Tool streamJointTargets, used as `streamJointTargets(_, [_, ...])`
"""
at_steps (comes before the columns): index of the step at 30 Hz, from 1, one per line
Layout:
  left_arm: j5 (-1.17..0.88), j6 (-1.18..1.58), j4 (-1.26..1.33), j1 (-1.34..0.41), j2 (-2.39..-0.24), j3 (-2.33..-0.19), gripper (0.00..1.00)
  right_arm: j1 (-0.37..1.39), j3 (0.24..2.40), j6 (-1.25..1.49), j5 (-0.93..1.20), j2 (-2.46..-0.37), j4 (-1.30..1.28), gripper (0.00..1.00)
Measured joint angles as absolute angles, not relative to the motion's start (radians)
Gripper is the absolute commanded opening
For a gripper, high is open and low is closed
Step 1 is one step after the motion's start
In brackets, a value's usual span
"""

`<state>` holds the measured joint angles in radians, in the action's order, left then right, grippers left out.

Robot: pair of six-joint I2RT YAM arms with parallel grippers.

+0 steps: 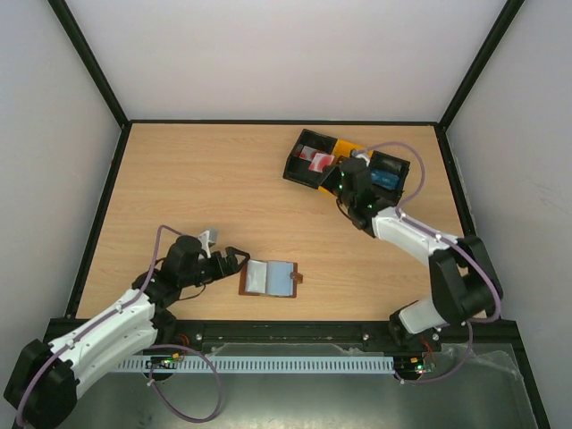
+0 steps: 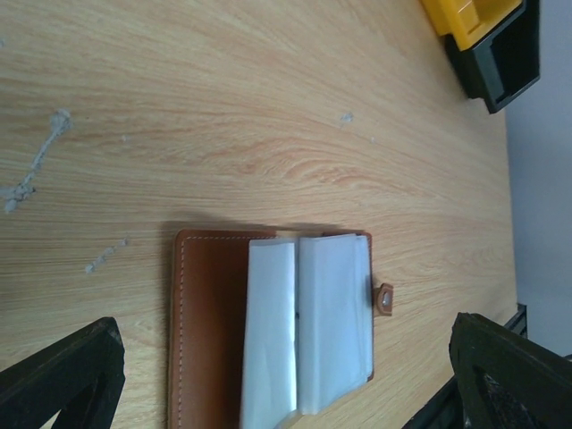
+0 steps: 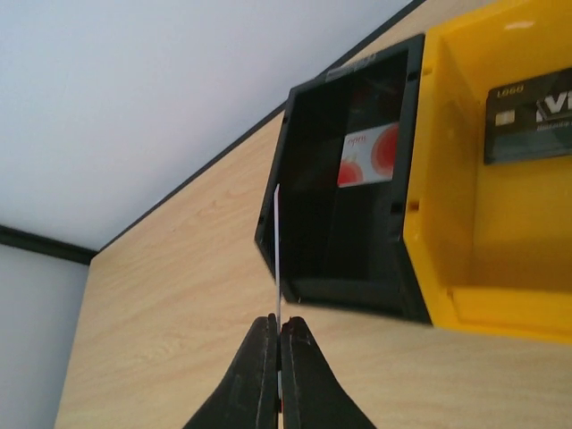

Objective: Take the credit cards out of the card holder

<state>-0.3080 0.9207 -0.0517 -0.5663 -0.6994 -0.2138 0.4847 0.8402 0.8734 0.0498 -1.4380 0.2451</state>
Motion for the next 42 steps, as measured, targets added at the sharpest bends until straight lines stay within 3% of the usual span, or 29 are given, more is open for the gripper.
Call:
streamJointTargets(14, [-0.358, 0.865, -0.035, -0.566, -0.886, -0.214, 0.93, 0.410, 1.177, 0.880, 0.103, -1.856, 0.210, 0.02])
streamJointTargets(30, [-0.390, 0.797, -0.013, -0.562, -0.983, -0.248, 0.83, 0.403, 1.462, 0.906, 0.048, -2.111, 0.084, 0.02])
streamJointTargets(42, [-0.406, 0.794, 0.000, -0.562, -0.942, -0.226, 0.82, 0.395, 1.595, 0.900, 0.027, -2.191, 0.000, 0.02])
